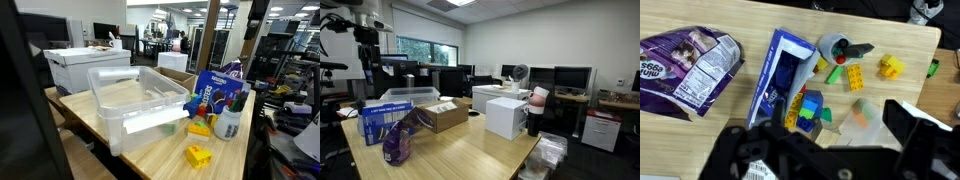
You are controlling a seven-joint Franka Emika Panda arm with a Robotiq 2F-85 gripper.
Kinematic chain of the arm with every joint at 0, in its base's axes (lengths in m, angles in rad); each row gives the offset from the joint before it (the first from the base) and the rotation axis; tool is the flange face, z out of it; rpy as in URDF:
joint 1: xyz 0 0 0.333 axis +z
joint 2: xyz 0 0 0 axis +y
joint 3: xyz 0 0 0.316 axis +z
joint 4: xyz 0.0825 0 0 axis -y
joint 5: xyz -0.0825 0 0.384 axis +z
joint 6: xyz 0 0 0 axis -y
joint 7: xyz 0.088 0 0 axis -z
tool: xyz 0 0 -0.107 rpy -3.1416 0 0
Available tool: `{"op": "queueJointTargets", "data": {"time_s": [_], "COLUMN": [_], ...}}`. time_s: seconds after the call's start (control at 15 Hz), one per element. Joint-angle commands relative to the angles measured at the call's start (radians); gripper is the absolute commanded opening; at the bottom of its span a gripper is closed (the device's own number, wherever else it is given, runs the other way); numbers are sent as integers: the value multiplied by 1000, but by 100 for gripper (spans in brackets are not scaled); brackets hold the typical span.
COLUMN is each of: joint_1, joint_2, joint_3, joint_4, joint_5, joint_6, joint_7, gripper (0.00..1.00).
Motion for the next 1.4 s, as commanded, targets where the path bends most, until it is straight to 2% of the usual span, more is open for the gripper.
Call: {"op": "queueJointTargets", "data": {"time_s": [0.0, 0.33, 0.53, 0.8, 1.0, 1.13, 1.33], "joint_1": [-6, 15, 39, 59, 88, 115, 153], "joint_2": [87, 174, 316, 498, 645, 736, 809], "joint_3": [41, 60, 76, 115, 148, 152, 145], "joint_4": [-3, -2, 50, 177, 304, 399, 484], "joint_5": [-27, -23, -32, -105, -218, -292, -347], "joint_6": [43, 175, 298, 340, 364, 361, 360], "joint_7": [33, 14, 2, 7, 34, 36, 23], "gripper": [100, 100, 100, 100, 100, 100, 100]}}
